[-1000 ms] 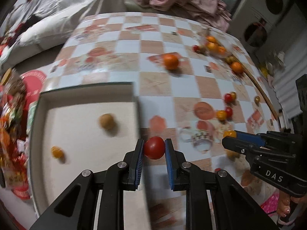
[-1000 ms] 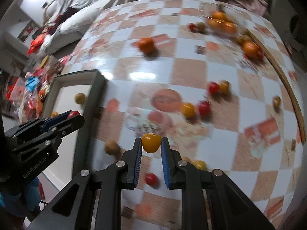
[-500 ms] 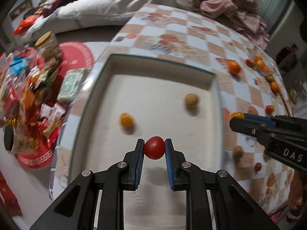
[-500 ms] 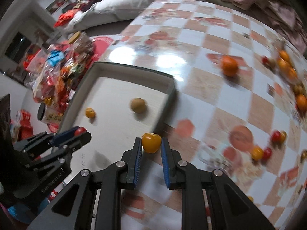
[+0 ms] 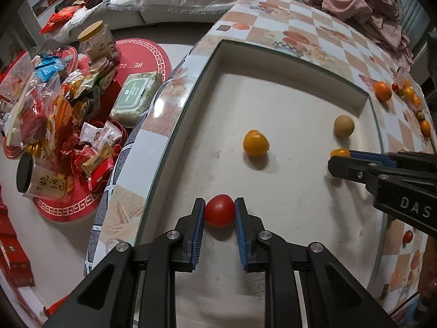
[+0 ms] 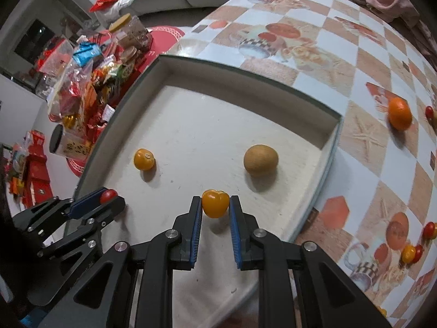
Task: Organize fruits
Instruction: 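Carry both tomatoes to the white tray and open the right tool, then open the left tool to drop the red tomato into the tray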
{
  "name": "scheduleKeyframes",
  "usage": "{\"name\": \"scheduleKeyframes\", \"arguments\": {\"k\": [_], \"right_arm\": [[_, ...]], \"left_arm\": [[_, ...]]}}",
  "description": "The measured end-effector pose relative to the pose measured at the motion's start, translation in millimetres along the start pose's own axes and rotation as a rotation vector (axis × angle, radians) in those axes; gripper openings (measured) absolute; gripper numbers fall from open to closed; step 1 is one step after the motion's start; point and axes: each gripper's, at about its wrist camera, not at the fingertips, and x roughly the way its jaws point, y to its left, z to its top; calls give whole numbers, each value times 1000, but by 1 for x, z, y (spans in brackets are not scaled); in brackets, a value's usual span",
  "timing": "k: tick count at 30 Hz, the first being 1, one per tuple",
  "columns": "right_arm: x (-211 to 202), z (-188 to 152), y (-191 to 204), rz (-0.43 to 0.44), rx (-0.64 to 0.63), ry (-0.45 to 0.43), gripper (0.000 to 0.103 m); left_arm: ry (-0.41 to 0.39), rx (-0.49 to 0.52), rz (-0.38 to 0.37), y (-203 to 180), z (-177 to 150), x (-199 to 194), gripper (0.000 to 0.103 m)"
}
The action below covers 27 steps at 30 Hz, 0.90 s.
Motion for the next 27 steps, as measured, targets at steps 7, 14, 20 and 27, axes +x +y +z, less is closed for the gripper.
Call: {"name": "scheduleKeyframes", "arguments": {"k": [7,14,20,27], "right_arm": [[5,-2,5,-29,-21,-7,23],[2,-2,4,6,-7,-13,50],[-18,-4,0,43,27,-60,71],[-44,-8,-16,52,82,-111,74]], "left_arm": [[3,48,27,-4,-1,1,24],[6,80,41,-7,-1,-1,24],[15,109,46,-8,1,0,24],[-42,142,41,-12,-1,-11,86]]}}
